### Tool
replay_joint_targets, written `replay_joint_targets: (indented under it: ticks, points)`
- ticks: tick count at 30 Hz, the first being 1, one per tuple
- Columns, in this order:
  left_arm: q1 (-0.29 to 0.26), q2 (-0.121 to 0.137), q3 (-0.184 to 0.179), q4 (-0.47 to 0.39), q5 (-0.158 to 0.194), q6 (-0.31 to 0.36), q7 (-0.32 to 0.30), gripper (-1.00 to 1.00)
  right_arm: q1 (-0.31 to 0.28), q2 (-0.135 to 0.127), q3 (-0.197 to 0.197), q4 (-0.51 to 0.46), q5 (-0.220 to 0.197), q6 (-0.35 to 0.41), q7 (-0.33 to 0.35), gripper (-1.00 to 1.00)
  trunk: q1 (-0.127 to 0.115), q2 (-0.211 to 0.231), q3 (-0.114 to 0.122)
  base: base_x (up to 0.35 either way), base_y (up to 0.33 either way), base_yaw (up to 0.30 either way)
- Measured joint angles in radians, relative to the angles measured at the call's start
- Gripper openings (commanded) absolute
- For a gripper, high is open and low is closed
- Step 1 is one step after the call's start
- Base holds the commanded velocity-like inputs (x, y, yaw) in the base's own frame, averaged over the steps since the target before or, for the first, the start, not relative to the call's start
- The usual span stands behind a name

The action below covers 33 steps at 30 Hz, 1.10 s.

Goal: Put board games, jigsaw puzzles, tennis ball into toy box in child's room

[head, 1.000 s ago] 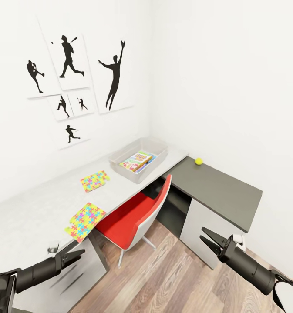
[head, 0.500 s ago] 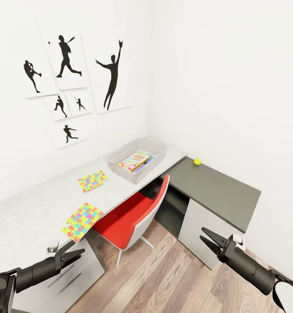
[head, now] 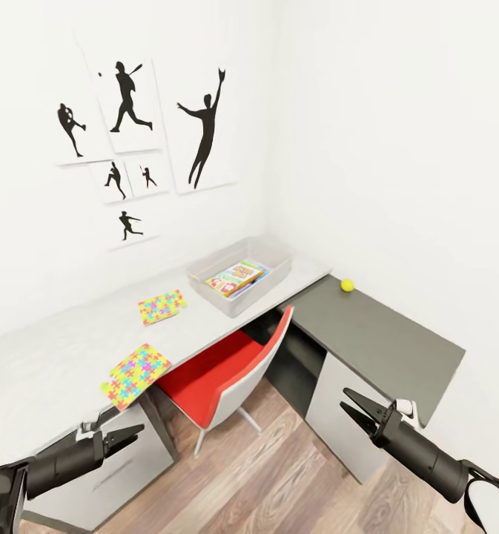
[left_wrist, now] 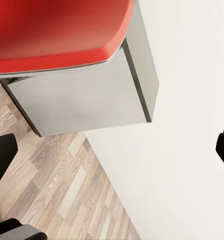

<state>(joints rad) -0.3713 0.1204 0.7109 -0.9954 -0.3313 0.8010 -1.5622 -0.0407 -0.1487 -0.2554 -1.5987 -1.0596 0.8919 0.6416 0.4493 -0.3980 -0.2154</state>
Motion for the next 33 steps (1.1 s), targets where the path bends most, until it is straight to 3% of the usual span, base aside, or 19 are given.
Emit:
replay_joint_targets:
  ticks: [8, 26, 33]
  points:
    - [0.0, 0.0, 0.0, -0.001, 0.007, 0.0, 0.0, 1.0, 0.0, 0.001, 0.0, -0.001, 0.0, -0.001, 0.0, 1.0, 0.0, 0.0, 0.009, 0.012, -0.134, 0.209]
    - [-0.007, -0.006, 0.0, 0.001, 0.016, 0.001, 0.0, 1.0, 0.0, 0.001, 0.0, -0.001, 0.0, -0.002, 0.001, 1.0, 0.0, 0.0, 0.034, 0.0, -0.006, 0.179]
    - [-0.01, -0.007, -0.001, 0.001, 0.016, 0.001, 0.0, 1.0, 0.0, 0.0, -0.001, -0.001, 0.0, -0.002, 0.001, 1.0, 0.0, 0.0, 0.042, 0.0, -0.192, 0.163]
